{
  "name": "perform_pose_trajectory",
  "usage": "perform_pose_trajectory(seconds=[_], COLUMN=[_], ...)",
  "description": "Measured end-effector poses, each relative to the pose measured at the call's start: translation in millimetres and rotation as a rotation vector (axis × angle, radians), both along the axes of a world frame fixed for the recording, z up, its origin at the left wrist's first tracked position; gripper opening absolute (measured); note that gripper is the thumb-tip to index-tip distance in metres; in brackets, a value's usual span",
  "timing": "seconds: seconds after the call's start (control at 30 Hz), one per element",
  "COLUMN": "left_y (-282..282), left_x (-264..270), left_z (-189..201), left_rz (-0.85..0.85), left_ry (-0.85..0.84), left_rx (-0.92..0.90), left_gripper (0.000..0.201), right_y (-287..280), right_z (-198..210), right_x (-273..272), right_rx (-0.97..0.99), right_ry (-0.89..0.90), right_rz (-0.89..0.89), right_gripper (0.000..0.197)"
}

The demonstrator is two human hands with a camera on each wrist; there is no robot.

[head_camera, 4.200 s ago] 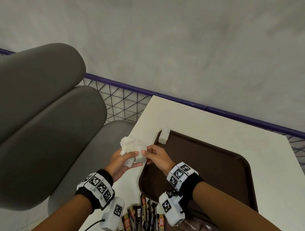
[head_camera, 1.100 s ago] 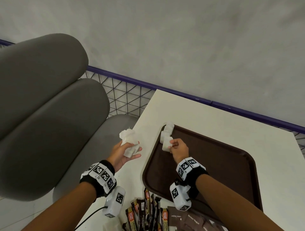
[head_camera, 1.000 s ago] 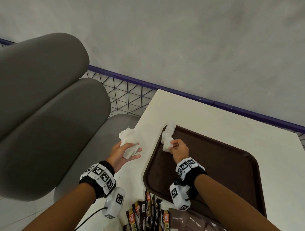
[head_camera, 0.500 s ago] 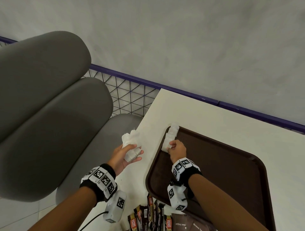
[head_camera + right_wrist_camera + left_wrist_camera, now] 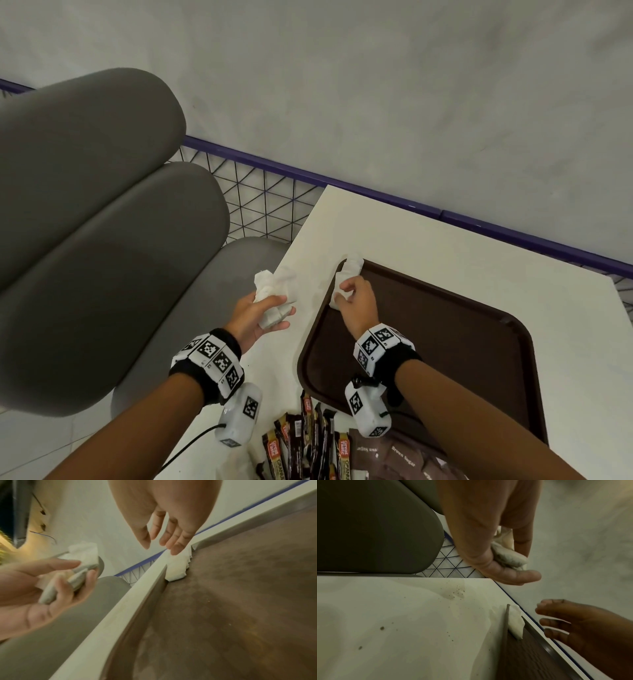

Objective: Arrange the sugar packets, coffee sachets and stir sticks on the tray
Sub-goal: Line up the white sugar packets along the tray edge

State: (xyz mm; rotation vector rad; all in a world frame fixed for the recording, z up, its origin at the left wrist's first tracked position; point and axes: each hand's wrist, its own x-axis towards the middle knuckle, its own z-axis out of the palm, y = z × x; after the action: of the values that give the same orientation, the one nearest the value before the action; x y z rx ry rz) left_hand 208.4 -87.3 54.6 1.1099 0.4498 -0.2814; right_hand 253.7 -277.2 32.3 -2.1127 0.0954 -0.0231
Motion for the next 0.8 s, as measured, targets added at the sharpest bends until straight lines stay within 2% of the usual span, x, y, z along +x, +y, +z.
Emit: perform_pose_trajectory(seconds=[0.13, 0.3, 0.4, 0.67, 0.8], left_y=[-7, -11, -15, -20, -18], left_x=[-5, -11, -14, -13, -9], left_z=[6, 11, 11, 6, 0], left_rz=[-0.048, -0.104, -0.129, -0.166, -0.153], left_ry=[0.001, -0.001, -0.008, 0.000, 0.021], left_rx=[-0.006, -0.023, -0.018, -0.089, -0.189], left_gripper=[0.026, 0.028, 0.028, 0.032, 0.026], right_y=[10, 16, 18, 8, -11], right_z=[20, 29, 29, 23, 14], right_x=[-13, -29, -34, -33, -23], right_rx=[0.211, 0.318, 0.336, 0.344, 0.295], right_ry=[0.015, 0.051, 0.066, 0.065, 0.014], right_rz=[0.070, 0.217, 0.277, 0.172, 0.011], right_gripper=[0.015, 0.005, 0.008, 0.016, 0.021])
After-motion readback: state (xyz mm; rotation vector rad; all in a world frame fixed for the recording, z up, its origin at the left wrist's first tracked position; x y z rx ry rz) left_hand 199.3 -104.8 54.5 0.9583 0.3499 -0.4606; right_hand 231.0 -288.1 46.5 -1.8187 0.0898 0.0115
